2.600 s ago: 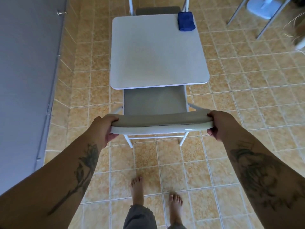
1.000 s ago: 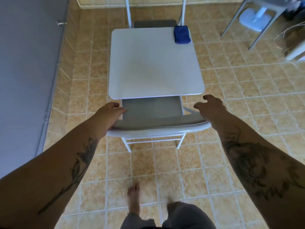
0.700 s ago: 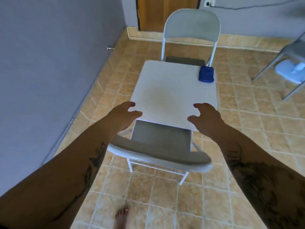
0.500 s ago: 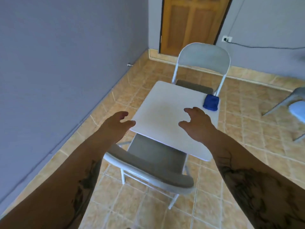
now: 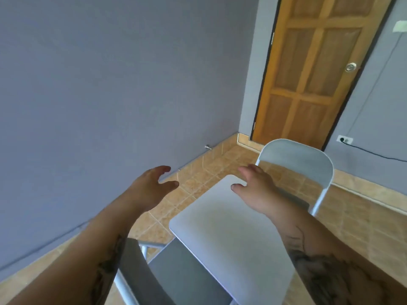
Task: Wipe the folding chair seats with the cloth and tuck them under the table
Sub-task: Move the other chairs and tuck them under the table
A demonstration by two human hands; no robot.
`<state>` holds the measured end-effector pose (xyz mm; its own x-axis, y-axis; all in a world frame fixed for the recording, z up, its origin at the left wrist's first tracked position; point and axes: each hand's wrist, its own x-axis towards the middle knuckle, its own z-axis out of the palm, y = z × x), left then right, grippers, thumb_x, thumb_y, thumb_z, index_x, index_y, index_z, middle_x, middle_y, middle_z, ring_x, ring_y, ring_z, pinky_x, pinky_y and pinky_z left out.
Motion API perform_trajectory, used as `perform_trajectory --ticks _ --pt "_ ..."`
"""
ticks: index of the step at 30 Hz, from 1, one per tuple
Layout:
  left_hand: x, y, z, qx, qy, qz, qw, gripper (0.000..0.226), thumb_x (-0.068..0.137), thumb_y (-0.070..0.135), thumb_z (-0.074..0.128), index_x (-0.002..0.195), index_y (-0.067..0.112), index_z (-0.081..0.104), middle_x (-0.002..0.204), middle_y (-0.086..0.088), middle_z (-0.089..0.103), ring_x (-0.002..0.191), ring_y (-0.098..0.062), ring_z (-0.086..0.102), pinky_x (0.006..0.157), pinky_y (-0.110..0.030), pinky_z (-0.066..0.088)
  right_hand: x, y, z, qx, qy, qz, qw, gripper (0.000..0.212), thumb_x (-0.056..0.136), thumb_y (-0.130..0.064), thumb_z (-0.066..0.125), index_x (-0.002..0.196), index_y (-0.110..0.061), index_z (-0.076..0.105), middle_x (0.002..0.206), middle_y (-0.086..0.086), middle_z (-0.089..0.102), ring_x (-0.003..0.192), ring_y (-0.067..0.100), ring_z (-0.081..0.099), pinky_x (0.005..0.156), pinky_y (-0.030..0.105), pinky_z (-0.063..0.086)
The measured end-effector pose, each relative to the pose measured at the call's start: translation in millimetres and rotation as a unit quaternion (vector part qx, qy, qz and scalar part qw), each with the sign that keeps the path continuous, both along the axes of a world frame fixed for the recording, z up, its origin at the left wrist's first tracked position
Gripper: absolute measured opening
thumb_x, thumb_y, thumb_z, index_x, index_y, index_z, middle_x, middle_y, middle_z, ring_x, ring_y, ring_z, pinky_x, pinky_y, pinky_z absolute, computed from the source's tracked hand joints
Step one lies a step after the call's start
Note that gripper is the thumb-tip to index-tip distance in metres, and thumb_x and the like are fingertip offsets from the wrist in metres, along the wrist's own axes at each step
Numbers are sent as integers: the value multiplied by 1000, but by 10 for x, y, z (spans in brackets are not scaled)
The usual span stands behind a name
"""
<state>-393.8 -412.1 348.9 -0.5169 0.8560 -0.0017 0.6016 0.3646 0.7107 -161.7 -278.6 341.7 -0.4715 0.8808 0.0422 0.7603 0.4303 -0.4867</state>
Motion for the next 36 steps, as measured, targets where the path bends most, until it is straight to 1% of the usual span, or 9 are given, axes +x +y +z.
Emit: perform_trajectory --ticks 3,6,14,16,20,23,26,31,36 --pt "440 30 -46 15 -9 76 997 55 89 45 60 139 32 44 147 4 44 130 -22 45 98 -30 35 257 348 184 0 -17 71 997 61 89 -42 56 144 -28 37 159 4 19 144 27 22 115 37 25" --pt "865 134 -4 -13 17 115 993 56 88 46 61 139 30 45 147 3 45 130 -21 46 102 -31 33 528 683 336 8 -13 114 993 61 87 -41 57 144 -26 39 158 6 21 144 27 23 116 36 24" --pt "1644 1006 341 -37 88 172 980 60 87 49 61 141 31 43 148 0 43 126 -24 48 104 -35 35 1059 1796 420 20 71 188 979 67 87 -40 58 147 -28 33 160 1 18 147 20 16 117 35 22" --pt "1933 1272 298 -39 88 199 975 60 87 49 60 141 31 42 149 0 41 128 -24 47 105 -36 35 1259 2151 404 15 61 215 975 70 87 -41 58 150 -29 27 162 -1 11 148 19 11 116 39 25" --pt "2593 1830 240 -5 76 279 957 60 87 46 62 141 27 43 149 -1 42 130 -24 45 106 -36 33 1576 2941 564 35 18 293 955 77 89 -45 56 153 -28 16 163 -1 1 149 17 6 117 33 14" --pt "3061 2234 297 10 76 316 946 60 87 45 62 141 27 44 148 -1 43 131 -23 44 107 -36 33 1830 3424 719 38 9 325 945 77 90 -46 54 153 -26 15 163 -1 0 149 20 9 118 35 14" --pt "3446 2559 490 -11 82 331 940 61 87 46 62 141 29 43 149 0 42 134 -22 41 108 -35 31 2042 3793 817 20 21 356 934 77 89 -50 52 153 -29 14 163 -4 1 148 23 14 119 39 18" --pt "3959 3153 613 -32 104 360 927 60 87 46 61 141 29 42 149 0 42 133 -23 42 106 -36 32 2350 4424 778 -3 48 389 920 74 92 -49 50 153 -26 15 163 -5 2 149 15 6 118 35 13" --pt "4609 3837 531 -41 107 398 910 56 86 44 63 138 33 46 146 1 45 130 -22 45 107 -35 34 2550 5143 690 27 19 454 890 77 92 -49 51 153 -20 15 163 0 3 149 19 7 119 36 13"
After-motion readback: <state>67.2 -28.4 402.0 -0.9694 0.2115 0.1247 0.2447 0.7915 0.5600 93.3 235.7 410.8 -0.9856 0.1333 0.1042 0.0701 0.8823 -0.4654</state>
